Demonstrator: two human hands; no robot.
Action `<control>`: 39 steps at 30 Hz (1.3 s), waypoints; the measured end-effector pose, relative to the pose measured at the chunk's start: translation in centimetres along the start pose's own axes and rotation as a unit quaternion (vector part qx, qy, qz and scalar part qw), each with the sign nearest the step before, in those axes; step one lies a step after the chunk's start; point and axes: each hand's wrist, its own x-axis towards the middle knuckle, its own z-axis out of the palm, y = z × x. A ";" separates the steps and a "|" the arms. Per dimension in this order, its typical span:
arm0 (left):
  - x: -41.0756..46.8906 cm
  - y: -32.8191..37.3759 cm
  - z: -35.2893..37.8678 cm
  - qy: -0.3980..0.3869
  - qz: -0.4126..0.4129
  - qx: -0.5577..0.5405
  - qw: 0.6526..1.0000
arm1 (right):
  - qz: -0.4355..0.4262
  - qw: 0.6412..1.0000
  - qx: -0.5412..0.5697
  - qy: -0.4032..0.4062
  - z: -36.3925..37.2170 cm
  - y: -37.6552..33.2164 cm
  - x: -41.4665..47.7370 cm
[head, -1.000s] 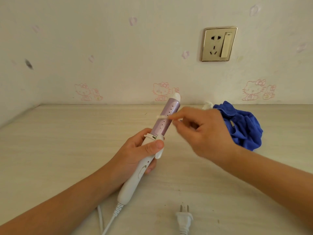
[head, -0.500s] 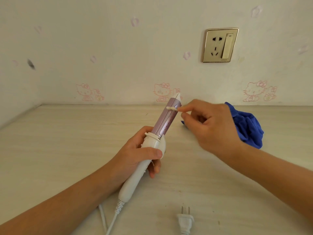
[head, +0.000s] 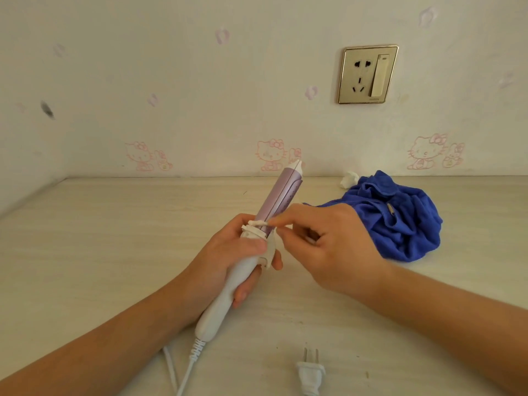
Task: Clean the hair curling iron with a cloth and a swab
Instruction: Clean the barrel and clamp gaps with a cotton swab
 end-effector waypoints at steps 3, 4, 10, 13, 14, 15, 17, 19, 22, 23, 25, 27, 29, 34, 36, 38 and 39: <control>0.0 0.1 0.0 -0.003 -0.018 -0.066 0.998 | 0.023 0.998 -0.009 0.060 -1.4 1.5 1.9; -0.2 0.1 -0.1 -0.011 -0.020 -0.061 0.998 | 0.032 0.996 -0.010 0.083 -1.9 2.0 2.5; -0.4 0.2 -0.3 -0.005 -0.033 -0.003 0.999 | -0.007 1.000 -0.001 0.019 0.0 -0.2 -0.1; -0.4 0.3 -0.4 0.007 -0.025 0.003 1.000 | 0.000 0.999 -0.006 0.038 -0.9 0.4 1.0; -0.6 0.3 -0.4 0.007 -0.022 0.003 1.000 | 0.015 0.998 -0.009 0.064 -1.4 0.9 1.8; -0.7 0.3 -0.4 0.005 -0.021 0.001 1.000 | 0.031 0.996 -0.011 0.087 -2.0 1.5 2.3; -0.9 0.3 -0.2 0.006 -0.019 0.003 1.000 | 0.050 0.994 -0.011 0.101 -2.4 2.0 2.4; -0.9 0.5 0.0 0.014 -0.018 0.018 1.000 | 0.033 0.997 -0.012 0.075 -1.5 1.2 1.3; -1.1 0.6 0.3 0.020 -0.018 0.041 0.999 | -0.006 1.000 -0.010 0.015 -0.2 -0.3 0.0; -1.1 0.6 0.4 0.019 -0.015 0.047 0.999 | 0.000 1.000 -0.006 0.019 -0.4 -0.2 0.4; -1.1 0.7 0.5 0.018 0.000 0.052 0.998 | 0.031 0.997 -0.006 0.071 -1.5 1.1 2.0; -1.1 0.7 0.5 0.027 0.013 0.060 0.998 | 0.057 0.991 -0.004 0.118 -2.6 2.4 3.2; -1.0 0.7 0.6 0.024 0.007 0.048 0.999 | 0.057 0.992 -0.003 0.116 -2.3 2.3 2.7; -0.9 0.8 0.4 0.011 -0.031 -0.023 0.999 | 0.006 1.000 -0.009 -0.007 -0.2 -0.4 -0.1; -1.0 0.8 0.4 0.010 -0.032 -0.039 0.999 | 0.046 0.997 -0.010 0.062 -1.4 1.3 1.7; -1.0 0.8 0.4 0.012 -0.035 -0.042 0.998 | 0.076 0.991 -0.002 0.110 -2.5 2.7 2.9; -1.0 0.8 0.4 0.010 -0.035 -0.045 0.998 | 0.074 0.991 0.000 0.110 -2.5 2.7 2.7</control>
